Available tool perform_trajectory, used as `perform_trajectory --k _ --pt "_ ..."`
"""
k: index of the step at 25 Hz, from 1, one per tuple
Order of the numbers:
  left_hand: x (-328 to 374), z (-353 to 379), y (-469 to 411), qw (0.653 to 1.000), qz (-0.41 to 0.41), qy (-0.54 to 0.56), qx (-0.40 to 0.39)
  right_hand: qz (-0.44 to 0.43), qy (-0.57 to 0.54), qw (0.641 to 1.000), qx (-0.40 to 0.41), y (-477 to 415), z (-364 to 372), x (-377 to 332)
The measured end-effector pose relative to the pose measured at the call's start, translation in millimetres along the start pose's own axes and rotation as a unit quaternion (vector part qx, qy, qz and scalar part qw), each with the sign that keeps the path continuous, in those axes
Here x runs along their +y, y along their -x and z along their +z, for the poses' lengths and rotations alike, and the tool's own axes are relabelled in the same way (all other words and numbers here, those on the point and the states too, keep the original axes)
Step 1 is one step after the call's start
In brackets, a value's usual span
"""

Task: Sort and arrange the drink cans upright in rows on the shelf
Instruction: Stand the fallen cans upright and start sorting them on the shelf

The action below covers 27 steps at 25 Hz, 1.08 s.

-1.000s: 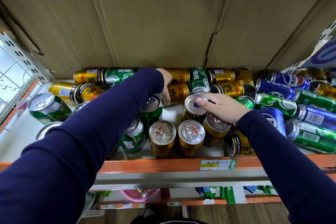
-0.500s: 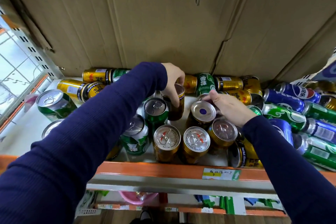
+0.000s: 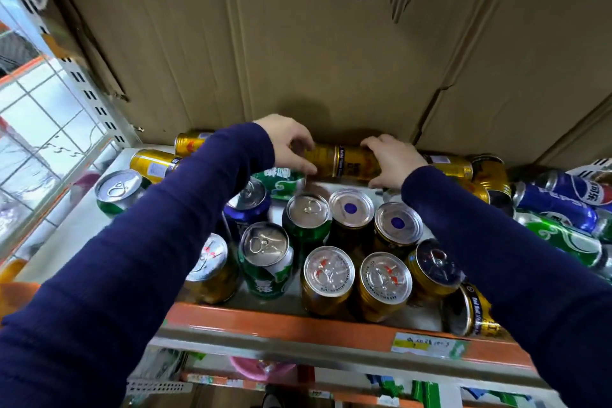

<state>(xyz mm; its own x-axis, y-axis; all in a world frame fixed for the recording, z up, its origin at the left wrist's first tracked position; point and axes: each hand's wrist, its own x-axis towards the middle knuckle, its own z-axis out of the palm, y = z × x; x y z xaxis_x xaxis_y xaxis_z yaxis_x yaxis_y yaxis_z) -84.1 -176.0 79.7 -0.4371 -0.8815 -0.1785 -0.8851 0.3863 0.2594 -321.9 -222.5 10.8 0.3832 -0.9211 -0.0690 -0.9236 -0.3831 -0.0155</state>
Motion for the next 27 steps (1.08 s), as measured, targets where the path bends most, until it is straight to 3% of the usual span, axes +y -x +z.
perform_trajectory --k 2,5,8,12,16,20,24,27 --pt "-17 -1 -1 0.999 -0.024 0.006 0.047 0.007 0.014 1.0 0.015 -1 3 -1" --pt "-27 11 -13 0.996 -0.029 0.001 0.079 0.018 -0.066 0.998 0.007 3 -1 2" --pt "-33 22 -28 0.997 -0.006 -0.016 0.075 0.008 -0.123 0.992 -0.001 9 -20 3" --pt "-33 23 -47 0.997 0.004 -0.032 0.064 0.02 -0.187 0.981 0.048 22 -60 1" --pt "-22 26 -63 0.998 0.019 -0.048 0.021 0.02 -0.169 0.985 -0.03 25 -51 -4" --pt "-11 32 -76 0.989 0.022 -0.144 -0.006 0.02 -0.191 0.981 0.007 20 -26 -17" --pt "11 31 -86 0.959 0.008 -0.281 -0.026 0.03 -0.232 0.972 -0.001 29 -29 -10" --pt "18 28 -89 0.947 0.014 -0.318 -0.029 0.061 -0.296 0.953 0.033 43 -30 -3"
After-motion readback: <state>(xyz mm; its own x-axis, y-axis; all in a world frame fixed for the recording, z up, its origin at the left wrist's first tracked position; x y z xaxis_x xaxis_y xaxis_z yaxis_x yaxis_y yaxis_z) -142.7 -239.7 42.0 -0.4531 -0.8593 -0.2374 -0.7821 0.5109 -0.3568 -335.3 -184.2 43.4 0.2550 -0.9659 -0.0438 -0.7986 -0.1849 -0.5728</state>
